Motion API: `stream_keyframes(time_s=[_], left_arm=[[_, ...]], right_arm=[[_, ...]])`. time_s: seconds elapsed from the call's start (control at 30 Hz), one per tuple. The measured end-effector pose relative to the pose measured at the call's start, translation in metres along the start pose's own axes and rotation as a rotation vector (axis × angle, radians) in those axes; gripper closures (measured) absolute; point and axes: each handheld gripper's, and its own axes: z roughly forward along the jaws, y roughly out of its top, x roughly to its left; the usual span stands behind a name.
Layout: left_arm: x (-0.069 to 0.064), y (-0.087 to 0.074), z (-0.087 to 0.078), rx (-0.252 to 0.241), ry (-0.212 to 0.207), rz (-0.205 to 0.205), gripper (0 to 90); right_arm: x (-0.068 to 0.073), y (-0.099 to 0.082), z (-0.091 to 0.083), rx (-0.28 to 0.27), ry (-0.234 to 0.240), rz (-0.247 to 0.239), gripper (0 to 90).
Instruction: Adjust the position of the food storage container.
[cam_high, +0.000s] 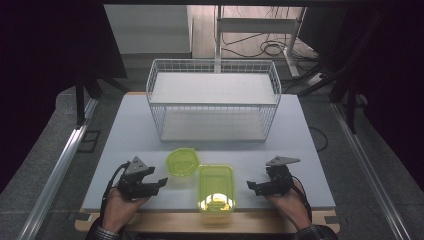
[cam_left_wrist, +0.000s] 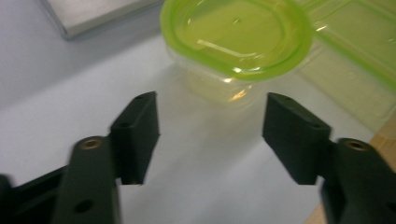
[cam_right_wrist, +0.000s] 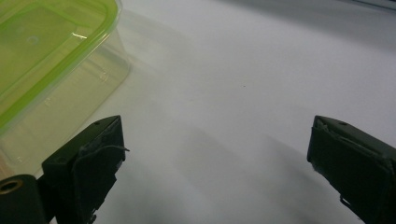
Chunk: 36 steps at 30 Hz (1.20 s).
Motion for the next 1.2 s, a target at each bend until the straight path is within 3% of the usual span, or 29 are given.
stream_keyframes(time_s=[0.27,0.47,0.63,0.9,1.2], left_arm=[[-0.014,0.017,-0.005,-0.038,-0.028,0.023,61.9],[-0.024,0.031,0.004,-0.026,-0.047,0.026,74.9],[-0.034,0.041,0.017,-0.003,-0.083,0.065,88.4],[-0.041,0.057,0.038,0.012,-0.132,0.089,89.9],[-0.050,0.076,0.064,0.023,-0.114,0.107,89.9]], right_arm=[[-0.004,0.001,-0.004,-0.024,-0.016,0.013,7.1],[-0.004,0.001,-0.006,-0.037,-0.027,0.002,8.1],[-0.004,0.001,-0.006,-0.039,-0.030,0.002,8.5],[-0.004,0.001,-0.006,-0.037,-0.033,-0.002,8.8],[-0.006,0.001,-0.005,-0.033,-0.035,-0.001,9.0]])
